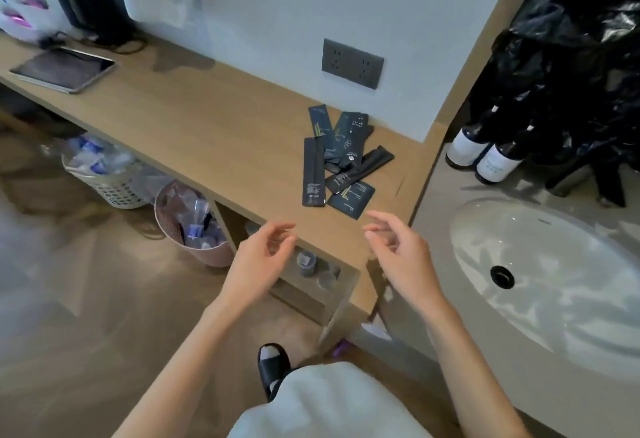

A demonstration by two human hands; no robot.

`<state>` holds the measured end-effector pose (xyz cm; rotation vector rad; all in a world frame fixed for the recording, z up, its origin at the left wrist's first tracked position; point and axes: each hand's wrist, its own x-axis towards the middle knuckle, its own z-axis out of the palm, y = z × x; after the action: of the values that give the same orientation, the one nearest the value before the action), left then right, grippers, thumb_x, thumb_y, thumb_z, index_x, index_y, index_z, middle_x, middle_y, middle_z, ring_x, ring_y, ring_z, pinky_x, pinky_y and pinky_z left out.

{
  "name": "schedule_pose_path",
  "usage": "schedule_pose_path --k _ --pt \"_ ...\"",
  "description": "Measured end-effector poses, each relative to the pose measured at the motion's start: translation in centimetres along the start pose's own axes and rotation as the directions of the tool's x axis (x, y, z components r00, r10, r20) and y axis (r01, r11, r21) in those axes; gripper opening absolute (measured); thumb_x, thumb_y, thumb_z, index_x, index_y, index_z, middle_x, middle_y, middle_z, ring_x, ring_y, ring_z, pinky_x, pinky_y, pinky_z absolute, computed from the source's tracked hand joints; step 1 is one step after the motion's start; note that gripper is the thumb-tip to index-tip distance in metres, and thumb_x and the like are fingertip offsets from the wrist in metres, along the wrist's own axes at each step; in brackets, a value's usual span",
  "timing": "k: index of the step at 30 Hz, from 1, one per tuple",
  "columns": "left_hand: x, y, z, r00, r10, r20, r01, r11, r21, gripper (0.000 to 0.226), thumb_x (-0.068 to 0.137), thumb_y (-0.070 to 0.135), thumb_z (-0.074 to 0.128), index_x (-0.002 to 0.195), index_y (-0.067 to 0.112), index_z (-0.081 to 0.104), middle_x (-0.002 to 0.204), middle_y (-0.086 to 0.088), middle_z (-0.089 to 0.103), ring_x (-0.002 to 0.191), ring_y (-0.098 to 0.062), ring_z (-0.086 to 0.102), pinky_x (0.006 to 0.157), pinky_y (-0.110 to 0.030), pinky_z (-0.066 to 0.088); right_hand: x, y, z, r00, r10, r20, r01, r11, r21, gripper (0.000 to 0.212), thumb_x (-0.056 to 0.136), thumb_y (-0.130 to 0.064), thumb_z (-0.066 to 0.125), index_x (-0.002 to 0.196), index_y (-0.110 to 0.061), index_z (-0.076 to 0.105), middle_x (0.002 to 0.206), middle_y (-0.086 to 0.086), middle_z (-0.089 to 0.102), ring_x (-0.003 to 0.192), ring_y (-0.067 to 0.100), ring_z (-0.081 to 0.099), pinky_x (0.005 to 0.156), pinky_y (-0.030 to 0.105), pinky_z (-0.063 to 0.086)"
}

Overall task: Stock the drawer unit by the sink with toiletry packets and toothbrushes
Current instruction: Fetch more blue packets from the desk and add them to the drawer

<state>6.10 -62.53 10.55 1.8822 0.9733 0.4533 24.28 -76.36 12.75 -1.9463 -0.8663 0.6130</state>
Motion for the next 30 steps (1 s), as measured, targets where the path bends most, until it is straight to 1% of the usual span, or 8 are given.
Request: schedule_pose_path --k 2,5,10,14,16,20,24,30 --pt "4.1 -0.6 -1.5 0.997 -0.034 0.063 0.033 0.999 0.015 0.029 0.093 0.033 0.056 0.121 0.029 0.057 0.107 0.014 0.064 0.099 0.001 0.059 0.085 -0.017 0.048 3.6 -1.0 1.9 0.999 0.035 -0.007 -0.035 0.999 0.005 0.027 0.096 -0.025 0.054 0.12 -0.035 0.058 0.102 -0.016 0.064 0.088 -0.002 0.059 0.067 0.005 0.047" --pt "9.8 -2.3 -3.0 0.989 -0.08 0.125 0.069 0.994 0.089 0.029 0.093 0.033 0.055 0.121 0.027 0.059 0.107 0.009 0.067 0.095 -0.004 0.062 0.085 -0.025 0.051 8.8 -1.2 4.7 0.996 0.08 -0.035 -0.082 0.994 -0.074 0.028 0.097 -0.023 0.053 0.123 -0.029 0.058 0.101 -0.01 0.064 0.072 0.005 0.057 0.057 0.009 0.047" --pt "18.1 -5.4 -4.0 0.959 -0.118 0.258 0.059 0.973 0.225 0.028 0.097 0.024 0.048 0.124 0.019 0.055 0.108 0.002 0.063 0.081 0.001 0.058 0.06 -0.006 0.044 15.7 1.1 7.4 0.974 0.195 -0.114 -0.216 0.954 -0.207 0.032 0.097 -0.023 0.05 0.128 -0.023 0.056 0.105 -0.009 0.063 0.073 0.002 0.055 0.062 0.021 0.042" --pt "24.3 -8.0 -4.1 0.918 -0.113 0.38 -0.02 0.944 0.329 0.035 0.097 0.025 0.047 0.129 0.015 0.053 0.121 -0.006 0.064 0.106 -0.019 0.061 0.089 -0.03 0.049 19.7 3.2 8.8 0.924 0.315 -0.218 -0.359 0.911 -0.204 0.035 0.095 -0.018 0.054 0.129 -0.017 0.055 0.123 0.002 0.062 0.092 0.016 0.061 0.084 0.033 0.05" --pt "26.8 -9.2 -4.1 0.891 -0.109 0.44 -0.072 0.924 0.375 0.037 0.096 0.023 0.048 0.131 0.013 0.052 0.127 -0.005 0.062 0.114 -0.02 0.058 0.096 -0.03 0.044 21.3 4.3 9.5 0.901 0.356 -0.249 -0.413 0.88 -0.234 0.038 0.093 -0.018 0.057 0.131 -0.016 0.054 0.13 0.006 0.058 0.111 0.023 0.058 0.094 0.036 0.047" --pt "30.6 -11.2 -5.0 0.833 -0.054 0.551 -0.25 0.852 0.461 0.043 0.095 0.026 0.046 0.136 0.015 0.049 0.136 -0.006 0.056 0.124 -0.023 0.051 0.102 -0.03 0.039 23.8 5.9 10.5 0.84 0.509 -0.19 -0.543 0.788 -0.29 0.066 0.084 -0.021 0.07 0.143 -0.014 0.041 0.142 0.01 0.047 0.129 0.028 0.046 0.105 0.038 0.039" --pt "33.0 -12.4 -6.4 0.727 -0.028 0.686 -0.444 0.743 0.5 0.049 0.094 0.028 0.046 0.142 0.021 0.042 0.143 -0.001 0.05 0.131 -0.022 0.044 0.105 -0.032 0.036 25.1 7.9 11.5 0.754 0.642 -0.138 -0.64 0.67 -0.376 0.105 0.068 -0.031 0.082 0.152 -0.022 0.021 0.157 0.007 0.028 0.142 0.034 0.027 0.113 0.05 0.03" --pt "34.2 -12.9 -7.0 0.666 0.017 0.746 -0.549 0.689 0.474 0.05 0.091 0.028 0.046 0.141 0.026 0.041 0.141 0.005 0.049 0.127 -0.021 0.044 0.099 -0.034 0.038 25.1 7.7 12.0 0.747 0.633 -0.204 -0.653 0.64 -0.405 0.108 0.066 -0.026 0.085 0.153 -0.022 0.021 0.157 0.006 0.027 0.143 0.032 0.024 0.113 0.048 0.031"
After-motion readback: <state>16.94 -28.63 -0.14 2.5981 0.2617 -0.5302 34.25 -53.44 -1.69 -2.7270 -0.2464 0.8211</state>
